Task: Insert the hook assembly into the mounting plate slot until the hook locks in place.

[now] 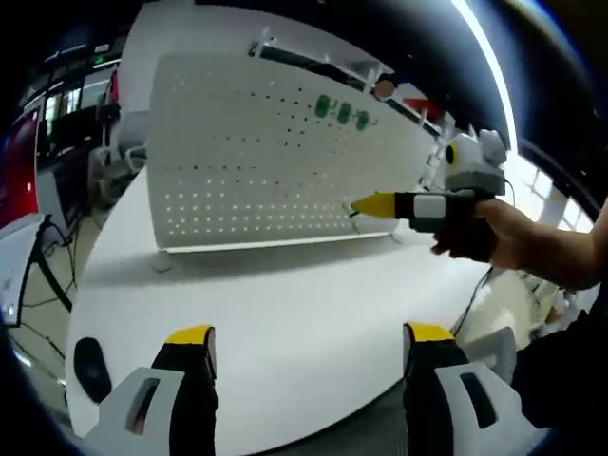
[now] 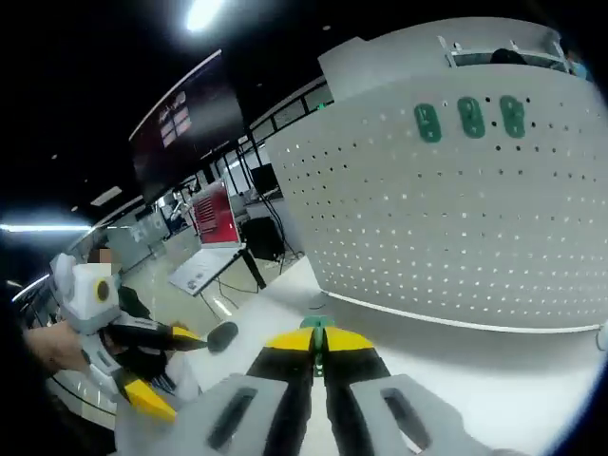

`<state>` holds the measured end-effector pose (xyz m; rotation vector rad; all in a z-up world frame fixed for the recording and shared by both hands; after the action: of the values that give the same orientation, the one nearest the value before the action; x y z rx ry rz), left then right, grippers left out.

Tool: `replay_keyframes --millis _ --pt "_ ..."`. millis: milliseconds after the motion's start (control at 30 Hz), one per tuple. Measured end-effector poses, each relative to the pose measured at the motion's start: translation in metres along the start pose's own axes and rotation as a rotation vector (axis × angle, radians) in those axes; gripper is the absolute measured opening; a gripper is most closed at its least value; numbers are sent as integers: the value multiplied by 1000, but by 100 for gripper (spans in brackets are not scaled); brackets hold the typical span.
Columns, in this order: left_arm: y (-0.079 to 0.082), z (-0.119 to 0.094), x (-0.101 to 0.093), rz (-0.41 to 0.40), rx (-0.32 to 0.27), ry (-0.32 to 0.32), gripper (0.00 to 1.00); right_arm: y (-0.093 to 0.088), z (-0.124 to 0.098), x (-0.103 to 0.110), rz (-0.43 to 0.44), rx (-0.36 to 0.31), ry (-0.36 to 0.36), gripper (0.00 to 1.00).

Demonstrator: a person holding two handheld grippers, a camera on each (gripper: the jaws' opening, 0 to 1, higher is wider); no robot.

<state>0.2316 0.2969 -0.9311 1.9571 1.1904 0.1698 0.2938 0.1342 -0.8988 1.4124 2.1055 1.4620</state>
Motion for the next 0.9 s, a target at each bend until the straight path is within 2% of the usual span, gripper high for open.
replay_keyframes --millis 167,233,367,467,633,900 --pt "9 2 -5 -31 -30 -29 76 -5 -7 25 43 -50 54 0" --pt "12 3 -7 -39 -35 -41 73 -6 -8 37 73 -90 98 0" --pt "18 3 -11 -41 -54 -59 67 -12 -7 53 85 -100 123 0" --pt "22 1 -14 -58 -79 -84 61 -15 -6 62 79 -107 131 0" --pt "24 1 -18 -78 -81 -107 53 -15 -5 78 59 -128 159 0" --pt "26 -5 -17 -148 -131 -155 34 -14 -2 92 15 -143 172 0"
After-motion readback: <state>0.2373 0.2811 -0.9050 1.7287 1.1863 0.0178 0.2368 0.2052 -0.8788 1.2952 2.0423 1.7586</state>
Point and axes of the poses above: the point that each gripper's makers call its tool centre point, and the gripper's own axes: z roughly forward along the fingers, x roughly to its left, y roughly out of its top, the point moved 5 cm from there along -z, roughly backward along the fingers, and after that the axes turned 11 degrees about x, right-handed, at the moved point
